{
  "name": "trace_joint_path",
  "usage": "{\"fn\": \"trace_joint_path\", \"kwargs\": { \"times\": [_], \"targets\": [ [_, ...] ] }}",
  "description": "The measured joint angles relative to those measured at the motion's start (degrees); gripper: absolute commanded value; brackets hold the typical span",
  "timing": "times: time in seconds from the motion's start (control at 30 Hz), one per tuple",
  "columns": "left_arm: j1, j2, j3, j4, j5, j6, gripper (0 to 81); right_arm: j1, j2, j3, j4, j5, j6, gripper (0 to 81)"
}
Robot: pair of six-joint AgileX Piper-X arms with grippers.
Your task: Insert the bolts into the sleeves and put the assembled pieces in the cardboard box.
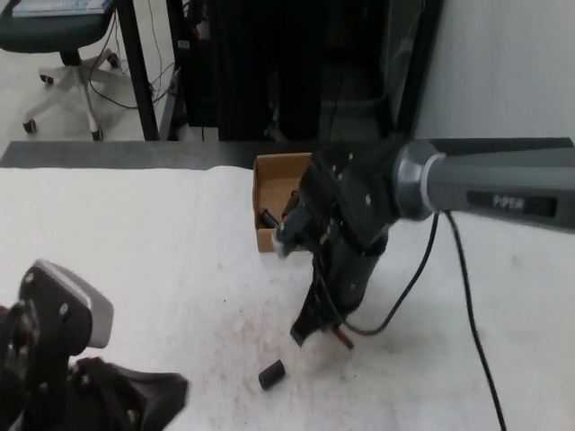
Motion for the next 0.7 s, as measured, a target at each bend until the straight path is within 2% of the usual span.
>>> {"fn": "trace_joint_path", "kwargs": {
  "times": [0.07,0.17,0.27,0.33,0.37,0.53,0.6,0.7],
  "targets": [
    [0.00,2.10,0.00,-3.41,4.90,0.13,0.3,-0.26,-2.12,-0.18,0.01,-1.23,1.95,0.8],
    [0.00,8.50,-1.15,-5.85,8.21,1.55,0.3,-0.88,-7.04,-0.50,0.02,-2.43,3.47,0.8],
    [0.00,17.87,-4.25,-6.17,10.29,5.05,0.3,-2.47,-14.51,-0.88,0.14,-4.37,6.66,0.8],
    [0.00,30.32,-10.67,-4.31,11.27,7.52,0.3,-3.70,-19.18,-0.93,0.95,-4.88,8.06,0.8],
    [0.00,30.34,-10.67,-4.31,11.56,8.60,0.3,-4.43,-21.55,-0.93,1.55,-5.21,8.76,0.8],
    [0.00,45.13,-23.73,1.62,12.05,13.78,0.0,-8.97,-32.67,-0.93,5.67,-5.46,8.76,0.8],
    [0.00,51.91,-30.67,4.70,12.19,15.64,4.1,-11.15,-36.54,-0.93,7.45,-5.46,8.76,0.8],
    [0.00,61.80,-41.74,11.69,12.15,18.51,19.0,-14.93,-40.47,-0.93,10.21,-5.46,8.76,0.8]
  ]
}}
